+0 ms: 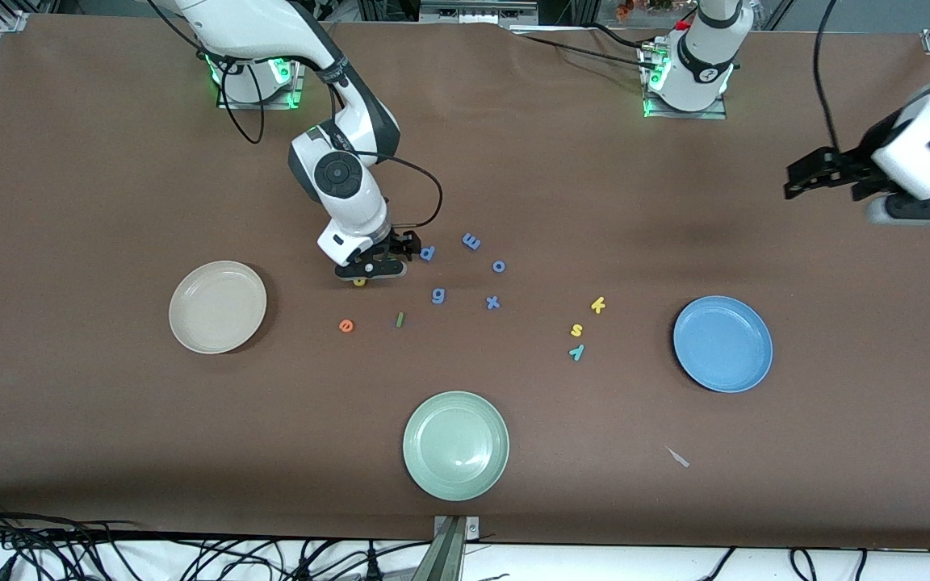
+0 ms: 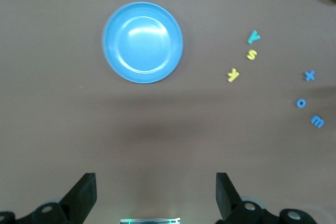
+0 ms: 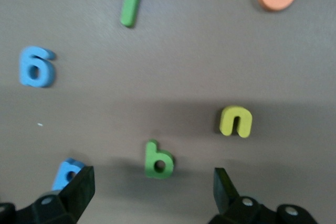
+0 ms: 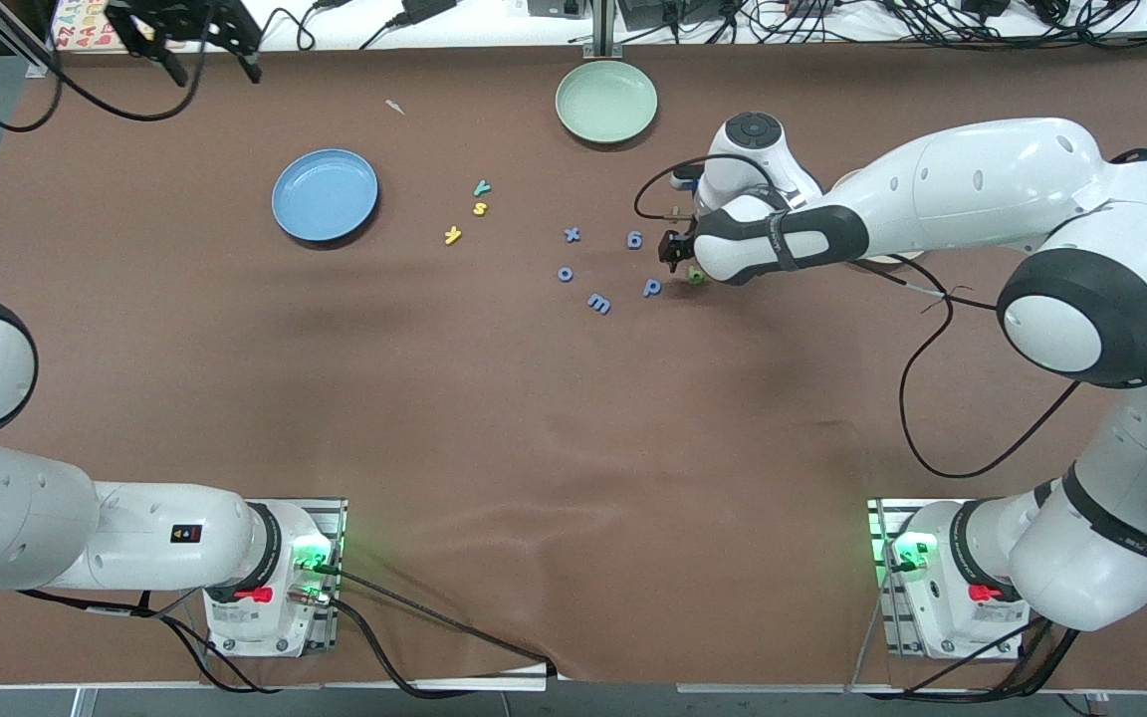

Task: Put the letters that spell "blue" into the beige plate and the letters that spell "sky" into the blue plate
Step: 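Grasp the green b with the right gripper while the left gripper reaches the yellow k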

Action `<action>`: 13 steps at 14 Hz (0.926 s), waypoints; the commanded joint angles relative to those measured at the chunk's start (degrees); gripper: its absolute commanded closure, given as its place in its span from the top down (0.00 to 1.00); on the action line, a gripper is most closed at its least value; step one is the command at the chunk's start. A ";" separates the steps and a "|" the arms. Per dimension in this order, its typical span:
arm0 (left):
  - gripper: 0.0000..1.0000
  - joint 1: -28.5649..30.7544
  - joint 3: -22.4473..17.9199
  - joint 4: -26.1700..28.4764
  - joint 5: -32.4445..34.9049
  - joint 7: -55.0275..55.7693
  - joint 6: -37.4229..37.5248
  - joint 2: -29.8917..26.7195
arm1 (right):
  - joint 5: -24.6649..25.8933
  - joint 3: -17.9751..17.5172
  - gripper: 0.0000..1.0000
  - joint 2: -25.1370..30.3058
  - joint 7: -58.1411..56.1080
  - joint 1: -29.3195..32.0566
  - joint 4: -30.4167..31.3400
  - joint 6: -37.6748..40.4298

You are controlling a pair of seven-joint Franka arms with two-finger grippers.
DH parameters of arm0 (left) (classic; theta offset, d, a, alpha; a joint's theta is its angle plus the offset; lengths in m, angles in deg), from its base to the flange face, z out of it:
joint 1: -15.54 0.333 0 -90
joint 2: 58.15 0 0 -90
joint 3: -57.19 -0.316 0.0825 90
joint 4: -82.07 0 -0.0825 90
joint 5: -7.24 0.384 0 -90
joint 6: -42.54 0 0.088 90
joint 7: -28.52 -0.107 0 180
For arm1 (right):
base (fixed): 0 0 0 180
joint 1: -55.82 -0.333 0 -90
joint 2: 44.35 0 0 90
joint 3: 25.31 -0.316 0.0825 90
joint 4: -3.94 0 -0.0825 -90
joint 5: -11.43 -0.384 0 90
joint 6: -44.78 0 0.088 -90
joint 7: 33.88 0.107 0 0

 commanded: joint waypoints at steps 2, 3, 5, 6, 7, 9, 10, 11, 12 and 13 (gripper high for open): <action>1.00 -2.34 1.50 -0.55 0.23 0.61 -2.80 3.54 | -0.15 0.39 0.99 -0.75 0.83 -0.63 1.13 -1.47; 1.00 -2.25 1.85 2.07 0.23 0.61 -6.20 3.46 | -0.15 0.39 0.95 -1.18 0.92 -0.89 1.13 -1.73; 1.00 -2.77 2.55 6.64 0.32 0.61 -13.41 3.89 | -0.15 0.39 0.92 -1.28 0.92 -0.81 0.96 -1.82; 1.00 -3.47 2.55 8.05 0.32 0.61 -16.32 4.68 | -0.23 0.39 0.88 -1.45 0.92 -0.81 0.78 -1.91; 1.00 -4.35 2.55 8.85 0.32 0.61 -18.26 5.30 | -0.23 0.39 0.83 -1.54 0.92 -0.81 0.69 -1.91; 1.00 -5.93 2.55 8.86 0.32 0.61 -21.34 9.32 | -0.23 0.39 0.67 -1.80 0.92 -0.72 0.69 -2.61; 1.00 -6.29 2.55 8.86 0.23 0.52 -23.36 11.78 | -0.23 0.39 0.57 -2.06 0.92 -0.72 0.52 -2.87; 1.00 -7.33 2.55 9.82 0.23 0.52 -26.77 14.16 | -0.32 0.39 0.50 -2.42 0.92 -0.72 0.52 -3.92; 1.00 -8.13 2.55 11.31 0.23 0.52 -31.33 16.18 | -0.41 0.39 0.43 -2.51 1.00 -0.72 0.52 -4.28; 1.00 -8.74 2.55 13.58 0.23 0.43 -36.42 18.03 | -0.41 0.39 0.34 -2.68 1.00 -0.72 0.52 -4.37</action>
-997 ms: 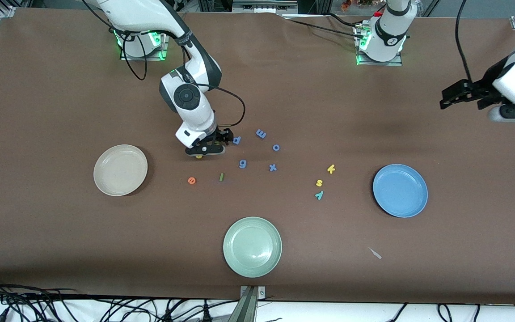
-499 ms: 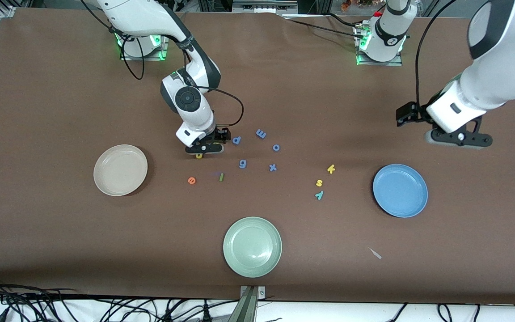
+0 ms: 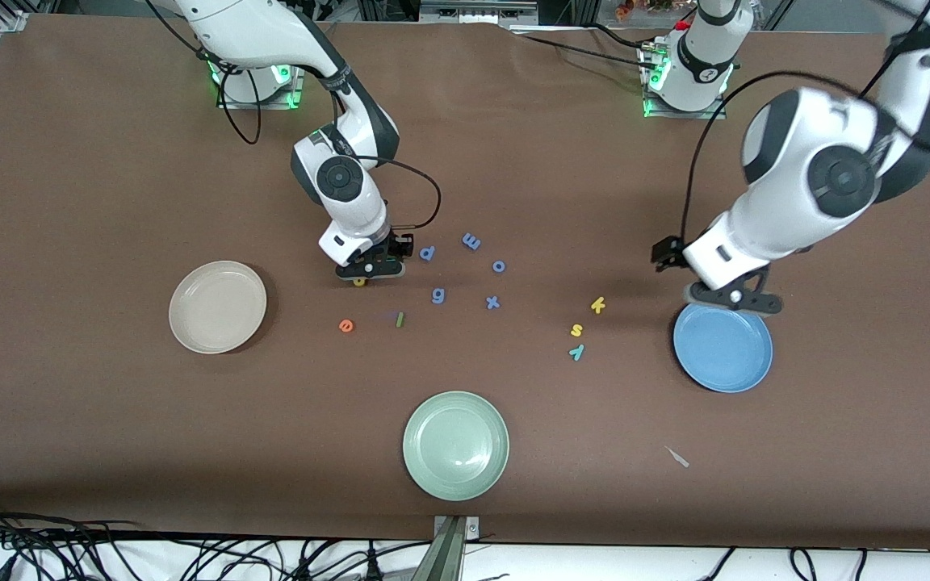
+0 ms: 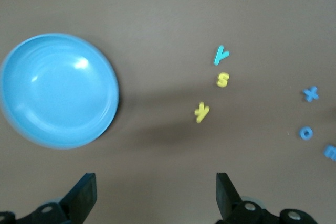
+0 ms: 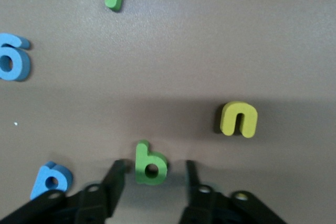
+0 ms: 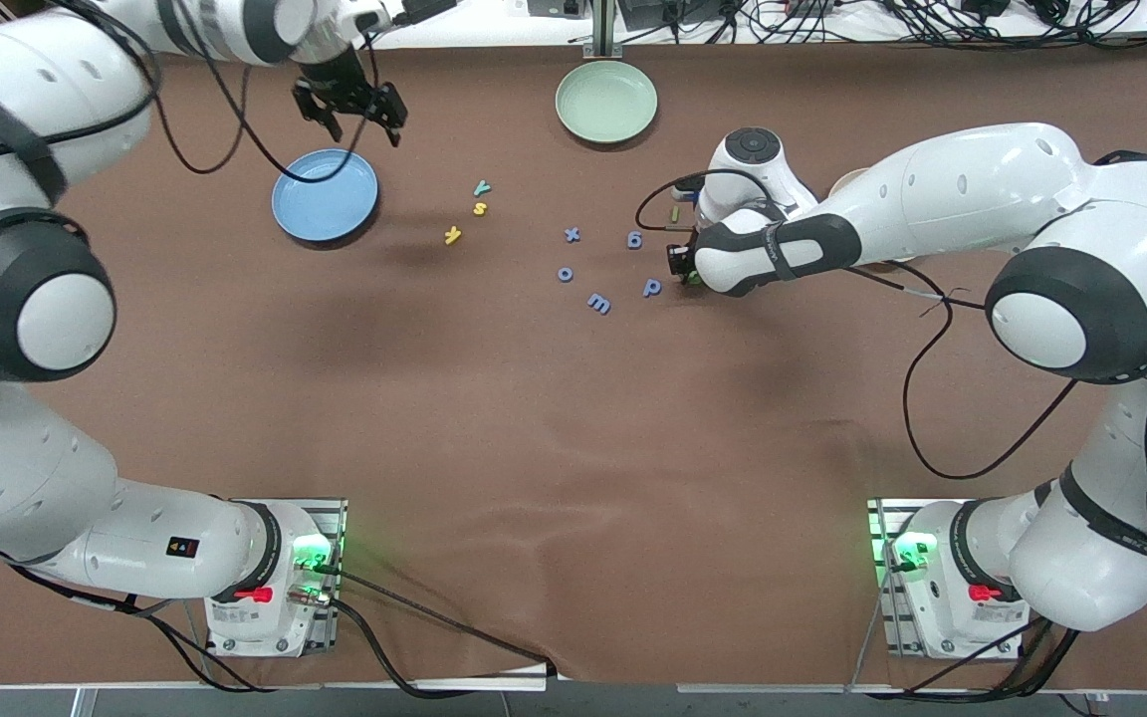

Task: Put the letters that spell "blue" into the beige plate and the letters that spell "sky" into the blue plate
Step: 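Grasp the green b with the right gripper while the left gripper reaches the yellow k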

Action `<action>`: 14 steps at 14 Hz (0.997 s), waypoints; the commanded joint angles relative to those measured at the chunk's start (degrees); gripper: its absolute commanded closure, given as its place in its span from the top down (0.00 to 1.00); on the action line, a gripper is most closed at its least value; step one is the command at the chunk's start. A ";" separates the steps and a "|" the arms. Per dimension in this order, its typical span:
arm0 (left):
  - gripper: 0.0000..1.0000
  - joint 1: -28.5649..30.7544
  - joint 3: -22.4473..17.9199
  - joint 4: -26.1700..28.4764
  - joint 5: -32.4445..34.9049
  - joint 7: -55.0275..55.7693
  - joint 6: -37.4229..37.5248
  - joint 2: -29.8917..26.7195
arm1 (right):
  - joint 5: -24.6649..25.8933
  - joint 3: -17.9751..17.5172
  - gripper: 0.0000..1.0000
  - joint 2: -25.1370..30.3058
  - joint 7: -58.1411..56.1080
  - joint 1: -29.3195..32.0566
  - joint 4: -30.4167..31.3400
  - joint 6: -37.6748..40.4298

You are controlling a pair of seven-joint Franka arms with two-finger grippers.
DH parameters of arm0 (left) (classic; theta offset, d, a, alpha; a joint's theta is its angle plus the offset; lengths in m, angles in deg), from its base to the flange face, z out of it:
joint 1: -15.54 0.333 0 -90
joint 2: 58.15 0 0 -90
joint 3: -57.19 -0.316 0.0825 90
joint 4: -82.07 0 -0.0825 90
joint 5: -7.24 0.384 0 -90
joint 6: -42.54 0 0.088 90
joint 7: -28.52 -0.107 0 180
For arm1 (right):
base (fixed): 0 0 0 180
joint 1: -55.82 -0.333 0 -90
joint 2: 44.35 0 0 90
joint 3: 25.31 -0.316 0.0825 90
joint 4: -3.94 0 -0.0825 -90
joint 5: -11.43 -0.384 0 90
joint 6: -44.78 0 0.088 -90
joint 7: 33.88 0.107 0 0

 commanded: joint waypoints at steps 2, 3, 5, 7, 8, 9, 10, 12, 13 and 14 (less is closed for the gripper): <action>1.00 -3.04 -0.15 4.06 0.32 -0.27 -11.19 5.07 | -0.41 0.26 0.17 -0.88 0.84 -0.45 -0.08 -1.60; 1.00 -3.39 -0.15 4.06 0.32 -0.36 -11.11 4.99 | -0.41 0.26 0.11 -0.88 0.84 -0.45 -0.08 -1.60; 1.00 -3.39 -0.15 4.15 0.40 -0.80 -11.02 6.64 | -0.50 0.43 0.05 -0.45 -0.11 -0.19 -1.21 -0.91; 1.00 -3.57 -0.15 3.97 0.76 -0.80 -11.71 9.01 | -0.41 1.13 0.05 1.39 -0.91 0.42 -3.58 5.56; 1.00 -4.61 -0.15 3.80 0.32 -0.54 -13.90 11.20 | -0.50 2.35 0.05 2.01 -1.87 0.60 -4.55 9.08; 1.00 -5.14 -0.15 4.32 0.32 -0.01 -17.83 12.88 | -0.50 3.84 0.03 2.89 -2.92 0.60 -4.73 11.38; 1.00 -6.11 -0.15 5.45 0.23 0.08 -20.92 14.20 | -0.50 5.69 0.02 3.68 -4.41 0.60 -4.74 13.23; 1.00 -7.08 -0.24 7.21 0.23 0.17 -25.68 15.26 | -0.50 10.51 0.03 4.56 -8.89 0.60 -4.82 17.54; 1.00 -7.08 -0.24 7.40 0.23 0.17 -27.17 15.70 | -0.41 13.06 0.03 4.65 -9.70 0.60 -5.08 18.86; 1.00 -7.08 -0.33 7.49 0.40 0.17 -27.45 16.06 | -0.50 15.00 0.03 4.74 -11.62 0.60 -5.26 20.18</action>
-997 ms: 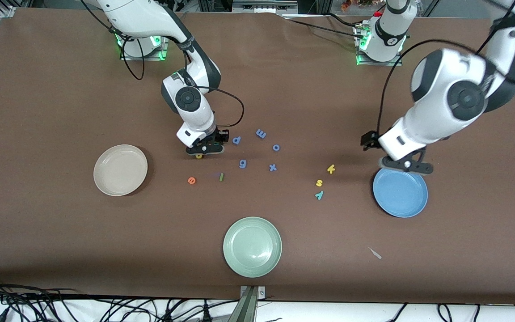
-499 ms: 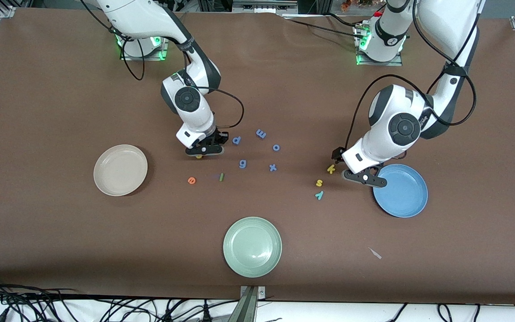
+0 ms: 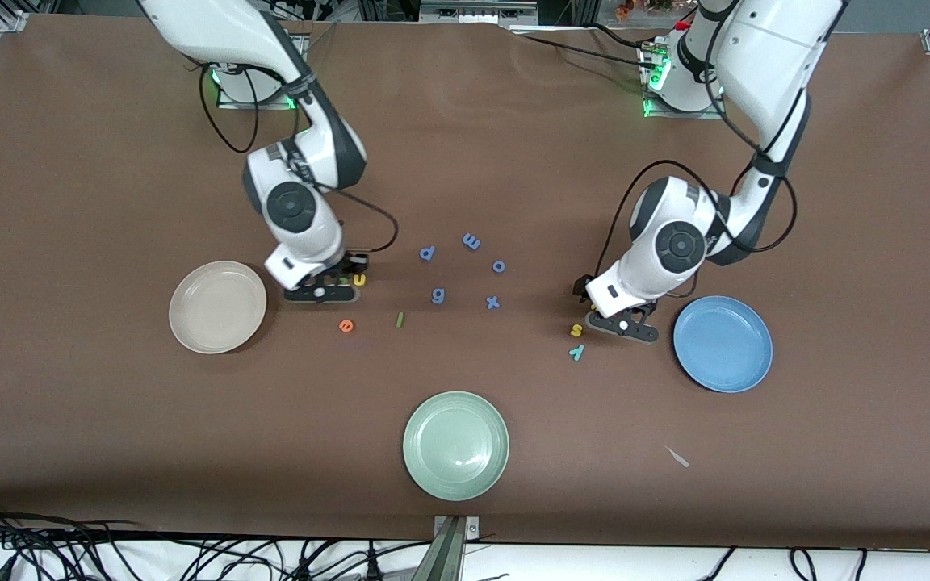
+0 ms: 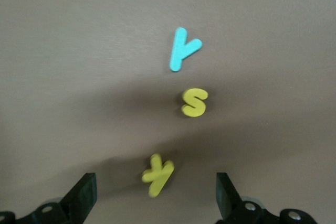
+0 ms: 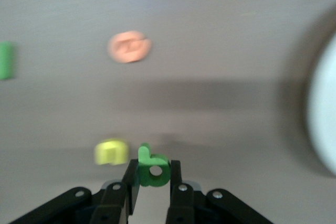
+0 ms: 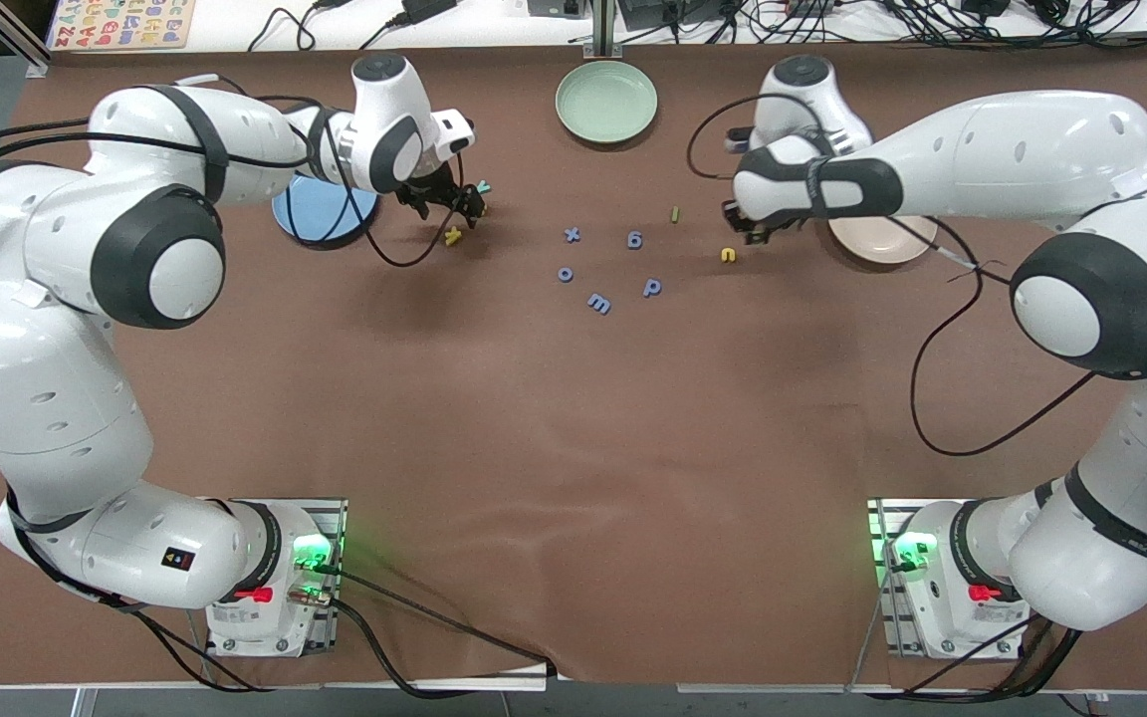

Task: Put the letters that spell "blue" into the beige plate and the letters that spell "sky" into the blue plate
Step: 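Drop the green b on the white plate while the left gripper lifts the k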

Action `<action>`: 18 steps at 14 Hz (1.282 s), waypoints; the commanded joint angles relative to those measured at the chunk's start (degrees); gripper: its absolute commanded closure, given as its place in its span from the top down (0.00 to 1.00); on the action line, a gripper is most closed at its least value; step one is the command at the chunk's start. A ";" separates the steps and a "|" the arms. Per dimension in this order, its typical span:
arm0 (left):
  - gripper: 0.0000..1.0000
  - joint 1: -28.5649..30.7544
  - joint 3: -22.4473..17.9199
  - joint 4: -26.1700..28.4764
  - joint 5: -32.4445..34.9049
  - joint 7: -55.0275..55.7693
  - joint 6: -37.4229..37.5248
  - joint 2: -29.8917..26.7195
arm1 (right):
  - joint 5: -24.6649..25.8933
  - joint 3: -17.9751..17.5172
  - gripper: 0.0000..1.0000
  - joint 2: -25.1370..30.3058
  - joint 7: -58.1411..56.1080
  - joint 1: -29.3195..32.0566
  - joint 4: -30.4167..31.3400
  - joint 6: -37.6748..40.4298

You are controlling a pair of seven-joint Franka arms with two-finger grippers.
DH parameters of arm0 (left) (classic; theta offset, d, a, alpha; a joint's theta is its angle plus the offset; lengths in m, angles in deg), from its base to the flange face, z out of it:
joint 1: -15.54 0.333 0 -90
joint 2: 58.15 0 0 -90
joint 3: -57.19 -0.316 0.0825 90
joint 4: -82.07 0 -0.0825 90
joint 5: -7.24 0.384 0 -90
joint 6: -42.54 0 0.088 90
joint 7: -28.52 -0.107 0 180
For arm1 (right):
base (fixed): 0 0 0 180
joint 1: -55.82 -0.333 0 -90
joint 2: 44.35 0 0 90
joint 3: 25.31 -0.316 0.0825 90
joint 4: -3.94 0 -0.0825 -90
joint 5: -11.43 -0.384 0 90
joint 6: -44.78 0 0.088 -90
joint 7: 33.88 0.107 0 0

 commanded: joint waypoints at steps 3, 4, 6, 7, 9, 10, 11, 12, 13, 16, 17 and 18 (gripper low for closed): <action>0.95 -1.11 -0.58 1.71 0.40 0.15 -3.58 1.37 | -0.50 6.81 0.04 0.34 -11.66 3.42 -1.08 5.66; 0.88 -1.11 -0.66 3.02 0.40 0.15 -5.95 1.46 | -0.41 6.81 0.04 0.25 -14.82 5.88 -2.22 7.50; 0.76 -1.02 -0.75 3.83 0.84 -0.11 -6.94 1.37 | -0.41 6.81 0.06 -1.41 -20.28 9.84 -5.29 10.23; 0.69 -1.02 -0.75 3.91 0.84 -0.11 -6.94 1.37 | -0.50 6.81 0.31 -2.47 -19.34 10.56 -6.35 10.24; 0.48 -1.02 -0.75 4.18 0.93 -0.46 -6.94 1.29 | -0.50 6.73 1.00 -3.44 -18.19 11.44 -6.71 9.98; 0.29 -1.02 -0.75 4.27 1.01 -0.81 -6.85 1.11 | -0.59 6.72 1.00 -3.36 -18.11 11.09 -6.80 9.98; 0.15 -1.02 -0.84 4.27 1.01 -0.91 -6.59 0.85 | -0.59 6.55 1.00 -3.36 -16.97 10.66 -7.58 10.24; 0.03 -0.94 -0.84 4.27 1.01 -0.91 -6.42 0.67 | -0.59 6.11 1.00 -3.44 -15.22 10.65 -8.72 10.24; 0.00 -0.94 -0.84 4.27 1.10 -0.91 -6.41 0.32 | -0.59 5.41 1.00 -3.44 -13.12 10.65 -9.51 10.33; 0.00 -0.67 -0.93 4.18 1.10 -1.95 -3.96 -1.52 | -0.59 1.11 1.00 -4.49 -6.53 10.65 -12.15 10.24; 0.00 -0.24 -0.93 4.27 1.10 -2.13 -3.78 -2.48 | -0.68 -0.64 1.00 -5.28 -4.33 10.65 -13.72 10.24; 0.00 -0.15 -0.93 4.35 1.10 -2.40 -3.34 -3.19 | -0.85 -2.40 1.00 -6.51 -1.43 10.65 -15.57 10.24</action>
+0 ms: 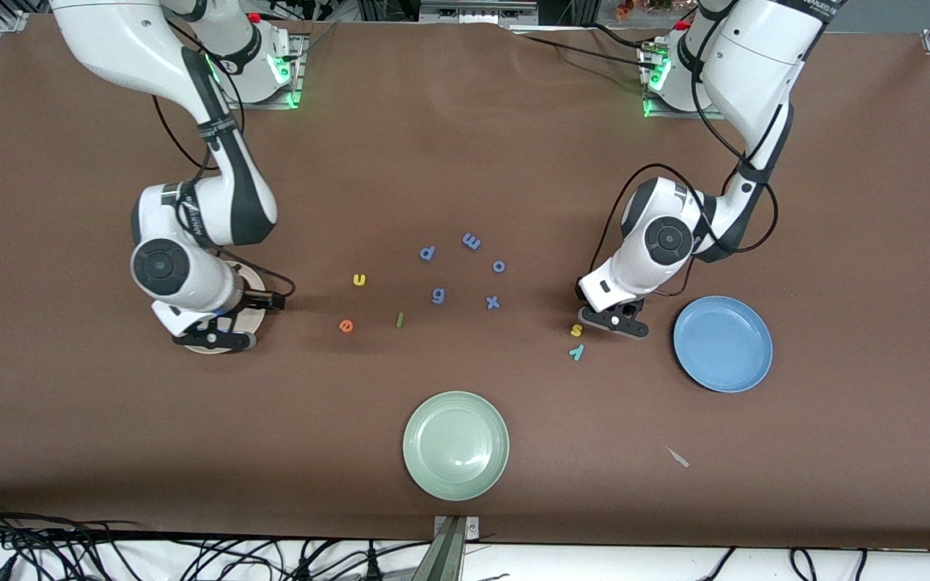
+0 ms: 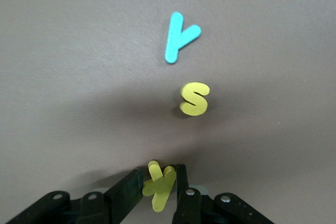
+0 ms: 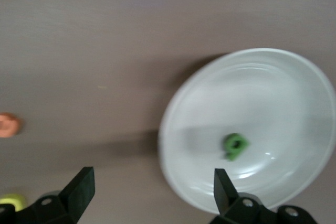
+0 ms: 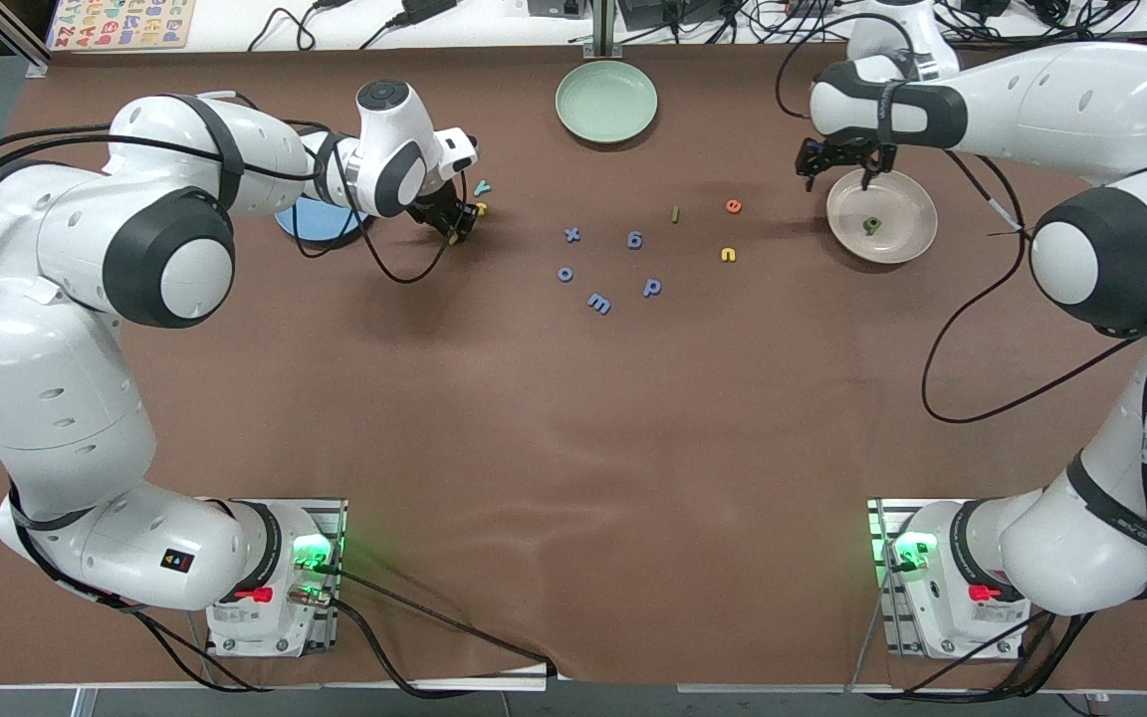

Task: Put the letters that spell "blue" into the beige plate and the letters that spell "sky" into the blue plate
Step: 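Drop the green b on the white plate while the left gripper lifts the k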

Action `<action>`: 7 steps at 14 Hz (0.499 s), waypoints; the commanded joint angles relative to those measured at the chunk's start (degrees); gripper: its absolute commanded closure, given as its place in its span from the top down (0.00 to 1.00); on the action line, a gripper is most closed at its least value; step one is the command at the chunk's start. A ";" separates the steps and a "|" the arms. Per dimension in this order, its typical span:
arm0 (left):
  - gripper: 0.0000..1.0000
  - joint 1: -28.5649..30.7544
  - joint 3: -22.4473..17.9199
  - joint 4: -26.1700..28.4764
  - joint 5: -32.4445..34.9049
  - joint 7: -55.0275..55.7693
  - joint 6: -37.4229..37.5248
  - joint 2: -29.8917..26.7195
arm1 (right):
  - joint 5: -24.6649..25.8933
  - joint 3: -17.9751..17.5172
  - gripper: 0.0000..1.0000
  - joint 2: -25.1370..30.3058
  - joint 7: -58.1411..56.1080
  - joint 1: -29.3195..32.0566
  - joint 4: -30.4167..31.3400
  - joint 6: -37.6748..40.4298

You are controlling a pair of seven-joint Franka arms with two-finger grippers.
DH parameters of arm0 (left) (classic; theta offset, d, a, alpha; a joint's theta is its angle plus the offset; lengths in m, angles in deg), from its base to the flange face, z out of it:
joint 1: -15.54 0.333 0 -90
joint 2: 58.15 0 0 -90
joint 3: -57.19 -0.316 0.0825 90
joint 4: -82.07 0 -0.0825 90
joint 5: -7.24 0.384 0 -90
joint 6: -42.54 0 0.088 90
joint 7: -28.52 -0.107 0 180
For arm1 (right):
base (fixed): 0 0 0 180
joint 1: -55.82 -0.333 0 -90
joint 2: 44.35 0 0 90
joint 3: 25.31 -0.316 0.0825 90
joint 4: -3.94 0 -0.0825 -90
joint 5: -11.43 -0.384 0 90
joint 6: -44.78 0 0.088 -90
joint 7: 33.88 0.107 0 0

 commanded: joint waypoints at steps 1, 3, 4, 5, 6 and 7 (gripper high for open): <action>0.00 0.87 -0.26 1.69 1.08 -1.48 3.10 -4.57 | -1.46 -4.24 1.00 -4.25 7.76 0.13 -6.15 1.21; 0.00 3.93 -0.26 1.87 1.08 -2.18 5.38 -8.78 | -2.87 -7.93 1.00 -7.66 14.17 0.04 -11.40 1.30; 0.00 5.95 -0.26 1.96 1.08 -3.93 7.92 -10.98 | -2.88 -9.08 1.00 -8.99 17.17 -0.13 -13.17 1.30; 0.00 8.93 -0.26 2.48 1.08 -7.16 10.47 -12.57 | -2.88 -9.26 1.00 -9.79 19.28 -1.01 -14.15 1.30; 0.00 11.48 -0.26 3.62 1.08 -11.20 10.84 -13.37 | -2.88 -9.26 1.00 -10.66 21.22 -1.97 -14.85 1.12; 0.00 13.34 -0.35 4.33 1.08 -14.80 10.76 -13.46 | -2.88 -9.26 1.00 -11.98 24.11 -3.29 -15.90 0.51</action>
